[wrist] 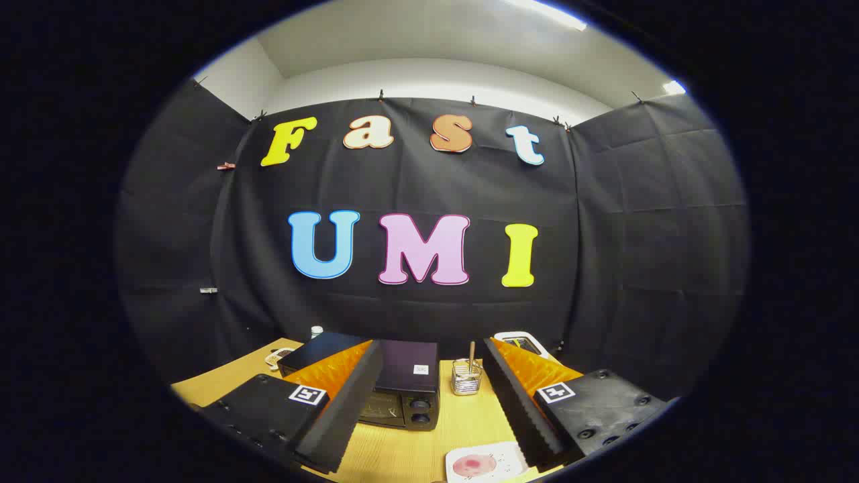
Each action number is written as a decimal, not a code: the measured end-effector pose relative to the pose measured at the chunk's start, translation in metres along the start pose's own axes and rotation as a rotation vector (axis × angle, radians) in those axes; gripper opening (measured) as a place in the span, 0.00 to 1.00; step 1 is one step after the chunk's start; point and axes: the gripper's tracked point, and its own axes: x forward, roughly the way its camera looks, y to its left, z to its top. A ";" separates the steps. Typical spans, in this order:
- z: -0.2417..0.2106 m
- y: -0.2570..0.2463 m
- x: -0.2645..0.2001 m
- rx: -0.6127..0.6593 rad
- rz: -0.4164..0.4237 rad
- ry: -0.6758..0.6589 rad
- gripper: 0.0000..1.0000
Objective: Open the toaster oven, put the food inside, and close the toaster oven door.
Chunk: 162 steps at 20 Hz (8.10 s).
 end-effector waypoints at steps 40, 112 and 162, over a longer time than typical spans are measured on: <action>-0.101 0.120 0.069 0.111 0.036 0.298 0.99; -0.264 0.075 -0.045 -0.049 0.203 0.759 0.99; -0.384 -0.182 -0.041 0.201 0.076 1.211 0.08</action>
